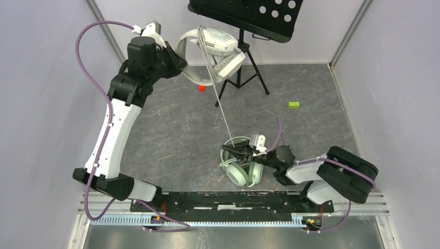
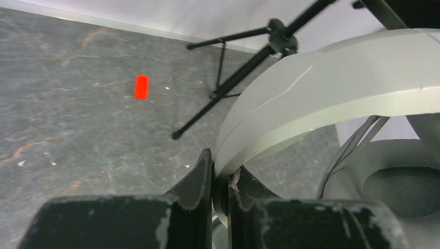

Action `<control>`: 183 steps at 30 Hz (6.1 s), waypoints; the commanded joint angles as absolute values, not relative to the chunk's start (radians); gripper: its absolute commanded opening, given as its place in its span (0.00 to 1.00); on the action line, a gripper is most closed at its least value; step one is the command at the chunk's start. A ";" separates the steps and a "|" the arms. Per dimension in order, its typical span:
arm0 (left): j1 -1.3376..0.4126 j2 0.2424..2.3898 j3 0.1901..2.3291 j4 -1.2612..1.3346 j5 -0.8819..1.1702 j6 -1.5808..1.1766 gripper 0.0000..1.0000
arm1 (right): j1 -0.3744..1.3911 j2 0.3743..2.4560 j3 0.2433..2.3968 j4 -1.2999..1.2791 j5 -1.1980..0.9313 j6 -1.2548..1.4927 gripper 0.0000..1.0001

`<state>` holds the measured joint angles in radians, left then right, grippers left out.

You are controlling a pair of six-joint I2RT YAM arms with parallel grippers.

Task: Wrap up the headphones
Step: Wrap the headphones cable around the headphones.

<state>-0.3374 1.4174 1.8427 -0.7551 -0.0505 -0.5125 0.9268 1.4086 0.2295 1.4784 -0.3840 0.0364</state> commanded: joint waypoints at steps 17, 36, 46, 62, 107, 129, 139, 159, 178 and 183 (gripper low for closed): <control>-0.329 1.253 1.797 -0.811 0.497 -0.364 0.02 | 0.686 1.449 0.227 1.602 -0.371 0.115 0.06; -0.439 1.252 1.484 -0.888 0.375 0.510 0.02 | 0.464 1.501 0.310 1.785 -0.666 0.878 0.00; -0.473 1.369 1.490 -0.974 0.201 0.791 0.02 | 0.440 1.382 0.462 1.143 -0.621 0.836 0.04; -0.563 1.403 1.384 -0.830 -0.046 0.931 0.02 | 0.440 1.497 0.537 1.212 -0.638 1.037 0.00; -0.670 1.457 1.462 -0.846 -0.622 0.246 0.02 | 0.641 1.505 0.546 1.357 -0.094 1.377 0.04; -0.688 1.512 1.569 -0.994 -0.702 -0.074 0.02 | 0.797 1.488 0.738 0.985 0.080 1.138 0.05; -0.660 1.376 1.500 -0.828 -0.588 -0.100 0.02 | 0.810 1.495 0.709 1.057 0.050 1.036 0.04; -0.578 1.331 1.657 -0.821 -0.272 -0.170 0.02 | 0.787 0.965 0.441 0.770 -0.137 -0.205 0.49; -0.551 1.443 2.009 -0.774 -0.005 -0.304 0.02 | 0.624 1.087 0.387 0.876 -0.678 -0.446 0.62; -0.551 1.459 2.097 -0.779 0.051 -0.321 0.02 | 0.624 1.196 0.474 0.791 -0.681 -0.514 0.63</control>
<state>-0.5522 1.4651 1.9942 -0.8879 -0.0425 -0.2222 0.6262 1.1301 0.3847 0.8093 -0.6472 -0.4286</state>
